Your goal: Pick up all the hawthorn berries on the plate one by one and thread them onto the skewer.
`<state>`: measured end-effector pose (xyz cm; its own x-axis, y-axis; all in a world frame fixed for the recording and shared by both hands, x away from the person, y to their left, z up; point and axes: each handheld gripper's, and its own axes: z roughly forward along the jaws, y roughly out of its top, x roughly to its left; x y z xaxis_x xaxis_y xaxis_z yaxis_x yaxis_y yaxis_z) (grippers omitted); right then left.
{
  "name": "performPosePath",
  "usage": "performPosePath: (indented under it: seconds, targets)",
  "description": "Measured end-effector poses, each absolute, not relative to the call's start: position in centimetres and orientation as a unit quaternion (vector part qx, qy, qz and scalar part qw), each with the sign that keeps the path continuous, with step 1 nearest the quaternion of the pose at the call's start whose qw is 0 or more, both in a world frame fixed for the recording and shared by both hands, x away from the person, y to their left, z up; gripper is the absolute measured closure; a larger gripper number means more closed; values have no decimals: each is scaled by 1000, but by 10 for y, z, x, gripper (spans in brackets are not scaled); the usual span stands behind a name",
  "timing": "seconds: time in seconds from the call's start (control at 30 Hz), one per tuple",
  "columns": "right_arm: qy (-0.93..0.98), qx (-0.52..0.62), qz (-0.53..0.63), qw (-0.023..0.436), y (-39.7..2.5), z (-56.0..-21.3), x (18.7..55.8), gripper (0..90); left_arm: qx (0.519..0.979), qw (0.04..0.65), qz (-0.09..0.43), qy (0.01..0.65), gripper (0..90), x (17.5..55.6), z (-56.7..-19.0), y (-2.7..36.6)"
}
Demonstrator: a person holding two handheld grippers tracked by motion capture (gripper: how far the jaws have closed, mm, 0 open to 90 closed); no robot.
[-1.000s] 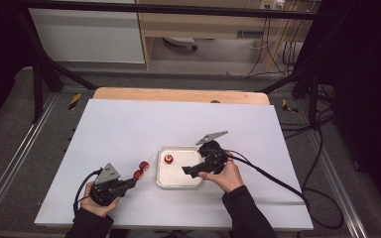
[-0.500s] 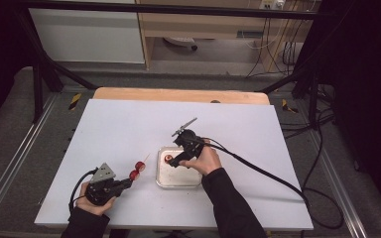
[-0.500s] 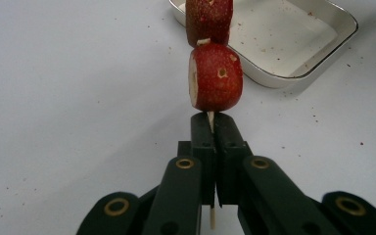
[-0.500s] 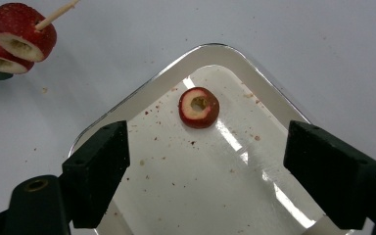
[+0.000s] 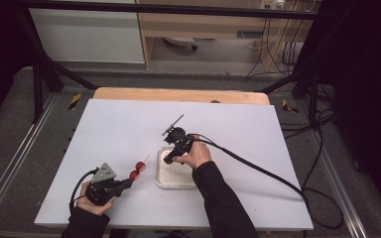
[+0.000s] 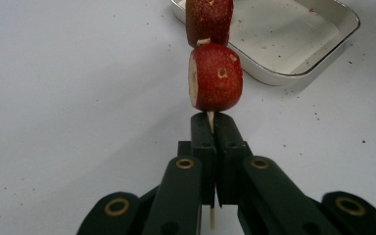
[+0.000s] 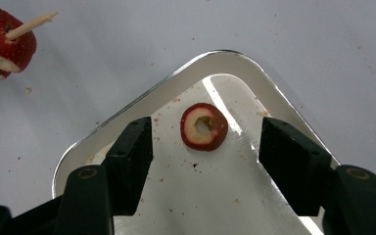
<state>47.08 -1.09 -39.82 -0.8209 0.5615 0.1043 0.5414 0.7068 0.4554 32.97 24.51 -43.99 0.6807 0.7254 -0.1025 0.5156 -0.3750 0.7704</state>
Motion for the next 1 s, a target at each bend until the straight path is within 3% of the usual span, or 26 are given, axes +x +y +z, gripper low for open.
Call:
performPosePath:
  seconds: [0.6,1.0]
  targets:
    - [930,301,213,5,2,-414,484,575,821,410,126,377,882,330,-440,245]
    - [927,313,207,-15,2,-414,486,625,821,409,127,377,883,330,-440,245]
